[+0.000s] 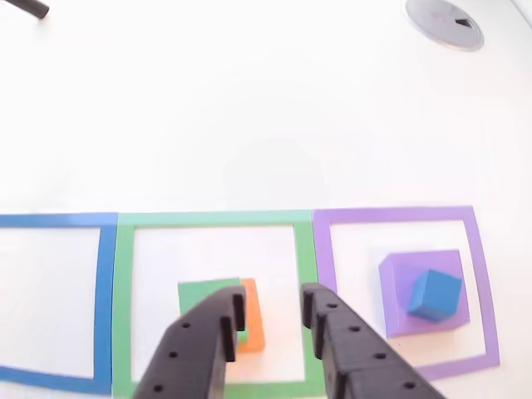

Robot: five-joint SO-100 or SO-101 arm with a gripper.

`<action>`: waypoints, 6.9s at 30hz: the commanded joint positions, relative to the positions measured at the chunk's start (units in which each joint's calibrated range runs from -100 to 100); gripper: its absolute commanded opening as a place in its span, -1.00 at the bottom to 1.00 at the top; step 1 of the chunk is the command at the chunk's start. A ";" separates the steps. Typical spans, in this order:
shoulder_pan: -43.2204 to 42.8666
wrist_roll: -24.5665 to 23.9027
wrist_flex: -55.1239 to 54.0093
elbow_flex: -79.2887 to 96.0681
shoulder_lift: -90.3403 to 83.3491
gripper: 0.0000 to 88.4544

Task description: Tower of hanoi

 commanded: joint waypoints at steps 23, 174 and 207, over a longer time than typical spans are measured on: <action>33.55 0.00 49.37 -32.90 -16.68 -1.00; -0.77 0.00 49.53 -43.17 -9.74 -0.97; -8.73 0.00 4.10 0.46 -6.43 -0.97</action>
